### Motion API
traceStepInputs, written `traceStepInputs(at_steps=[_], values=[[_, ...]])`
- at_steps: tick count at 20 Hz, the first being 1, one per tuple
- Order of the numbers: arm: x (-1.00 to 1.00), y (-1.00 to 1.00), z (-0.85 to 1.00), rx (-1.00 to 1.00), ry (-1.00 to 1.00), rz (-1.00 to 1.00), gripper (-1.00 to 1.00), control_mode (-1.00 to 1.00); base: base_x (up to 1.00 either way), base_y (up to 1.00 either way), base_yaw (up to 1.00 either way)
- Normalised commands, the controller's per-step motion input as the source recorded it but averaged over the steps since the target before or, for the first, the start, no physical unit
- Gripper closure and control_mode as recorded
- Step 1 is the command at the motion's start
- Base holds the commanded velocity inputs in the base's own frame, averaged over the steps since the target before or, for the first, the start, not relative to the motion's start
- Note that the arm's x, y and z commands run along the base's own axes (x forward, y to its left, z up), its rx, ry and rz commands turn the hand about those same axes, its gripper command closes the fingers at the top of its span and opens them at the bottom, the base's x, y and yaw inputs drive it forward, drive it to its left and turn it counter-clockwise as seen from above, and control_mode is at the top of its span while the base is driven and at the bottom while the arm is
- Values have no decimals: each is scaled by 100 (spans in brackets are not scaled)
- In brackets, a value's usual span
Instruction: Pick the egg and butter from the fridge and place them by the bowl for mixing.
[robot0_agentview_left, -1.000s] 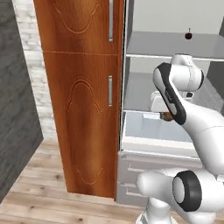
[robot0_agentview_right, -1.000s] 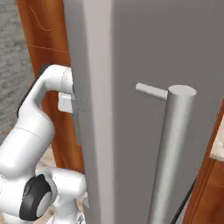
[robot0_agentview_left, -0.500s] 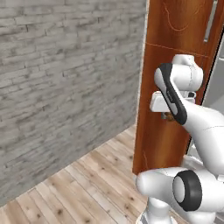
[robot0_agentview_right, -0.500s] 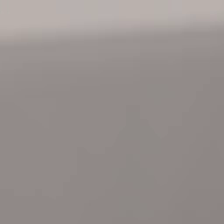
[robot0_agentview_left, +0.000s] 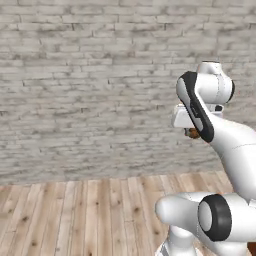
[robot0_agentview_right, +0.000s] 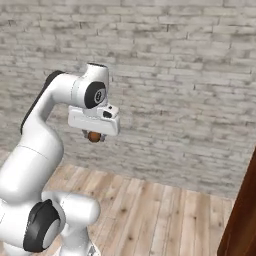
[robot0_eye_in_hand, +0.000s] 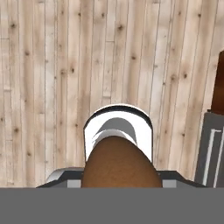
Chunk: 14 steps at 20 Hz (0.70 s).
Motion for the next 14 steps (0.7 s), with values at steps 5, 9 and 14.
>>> traceStepInputs(at_steps=[5,9,14], values=[[0,0,0,0,0,0,100,100,3,0,100],[0,0,0,0,0,0,100,100,12,0,96],[0,0,0,0,0,0,100,100,29,0,85]])
